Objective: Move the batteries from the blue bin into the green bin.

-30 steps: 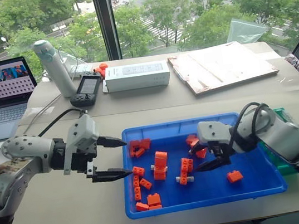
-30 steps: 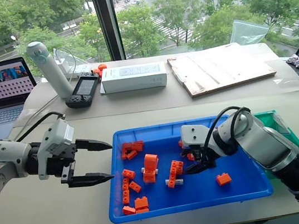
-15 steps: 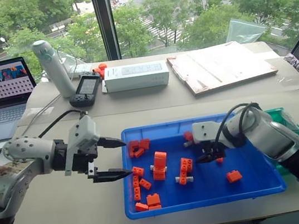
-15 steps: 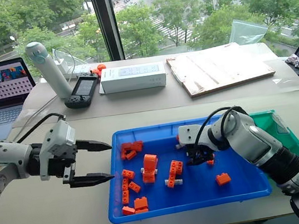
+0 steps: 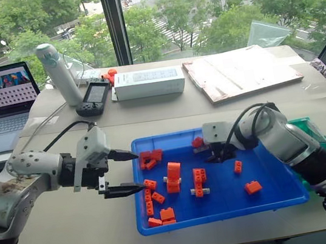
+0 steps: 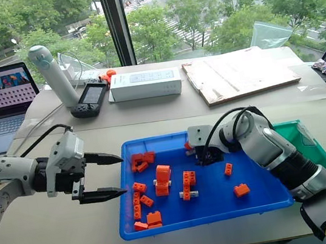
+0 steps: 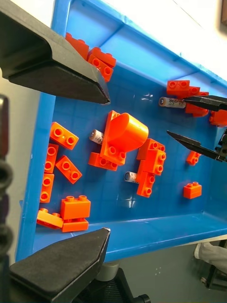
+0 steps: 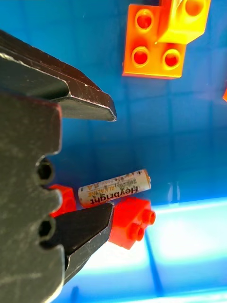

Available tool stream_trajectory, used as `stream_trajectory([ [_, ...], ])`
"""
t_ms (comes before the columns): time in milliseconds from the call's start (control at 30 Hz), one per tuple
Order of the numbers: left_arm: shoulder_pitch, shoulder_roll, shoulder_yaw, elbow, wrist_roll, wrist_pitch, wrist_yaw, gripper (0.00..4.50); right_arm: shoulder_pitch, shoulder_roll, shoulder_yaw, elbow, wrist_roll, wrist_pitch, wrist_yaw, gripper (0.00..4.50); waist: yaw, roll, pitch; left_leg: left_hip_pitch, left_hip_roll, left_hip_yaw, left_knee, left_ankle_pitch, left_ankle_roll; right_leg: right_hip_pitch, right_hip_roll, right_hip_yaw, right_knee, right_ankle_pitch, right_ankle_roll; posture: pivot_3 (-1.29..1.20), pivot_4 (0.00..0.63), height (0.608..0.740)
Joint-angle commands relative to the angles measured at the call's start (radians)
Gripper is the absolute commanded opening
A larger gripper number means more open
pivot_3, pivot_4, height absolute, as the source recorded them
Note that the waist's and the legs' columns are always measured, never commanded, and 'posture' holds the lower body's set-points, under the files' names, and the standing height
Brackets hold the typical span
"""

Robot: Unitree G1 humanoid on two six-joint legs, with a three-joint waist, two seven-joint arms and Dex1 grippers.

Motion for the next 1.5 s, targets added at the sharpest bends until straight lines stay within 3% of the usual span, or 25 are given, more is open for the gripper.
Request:
stream_trajectory([
  [33, 0.003, 0.001, 0.019, -0.031, -0.012, -0.006, 0.006, 4.50, -0.028, 0.014, -0.037, 0.000, -0.012, -0.036, -0.012, 3.22, -0.001, 0.000, 0.000, 0.000, 0.000, 0.000, 0.000, 0.000, 0.000, 0.000, 0.000, 0.000, 0.000, 0.000, 0.000, 0.00, 0.150, 0.740],
  [633, 0.020, 0.002, 0.028, -0.057, -0.021, 0.003, 0.030, 4.50, -0.010, 0.071, 0.037, 0.071, -0.100, -0.011, 0.038, 3.22, 0.000, 0.000, 0.000, 0.000, 0.000, 0.000, 0.000, 0.000, 0.000, 0.000, 0.000, 0.000, 0.000, 0.000, 0.000, 0.00, 0.150, 0.740],
  [1000, 0.024, -0.001, 0.025, -0.060, -0.026, -0.002, 0.050, 4.50, 0.000, 0.037, 0.049, 0.028, -0.100, 0.055, 0.146, 3.22, 0.001, 0.000, 0.000, 0.000, 0.000, 0.000, 0.000, 0.000, -0.001, 0.000, 0.000, 0.000, 0.000, 0.000, 0.000, 0.00, 0.150, 0.740],
  [1100, 0.025, -0.002, 0.024, -0.059, -0.025, -0.004, 0.052, 4.50, 0.008, 0.025, 0.050, 0.009, -0.088, 0.077, 0.181, 2.54, 0.001, 0.000, 0.000, 0.000, 0.000, 0.000, 0.000, 0.000, -0.001, 0.001, 0.000, 0.000, 0.000, 0.000, 0.000, 0.00, 0.150, 0.740],
  [1333, 0.022, -0.007, 0.018, -0.051, -0.021, -0.010, 0.049, 4.50, 0.023, -0.002, 0.037, -0.053, -0.056, 0.128, 0.245, 0.26, 0.001, 0.000, 0.000, 0.000, 0.000, 0.000, 0.000, 0.000, -0.001, 0.000, 0.000, 0.000, 0.000, 0.000, 0.000, 0.00, 0.150, 0.740],
  [1500, 0.008, -0.018, 0.014, -0.036, -0.027, -0.013, 0.038, 4.50, 0.020, -0.075, -0.042, -0.108, -0.007, 0.158, 0.277, 0.24, 0.004, 0.000, 0.000, 0.000, 0.000, 0.000, 0.000, 0.000, -0.001, 0.000, 0.000, 0.000, 0.000, 0.000, 0.000, 0.00, 0.150, 0.740],
])
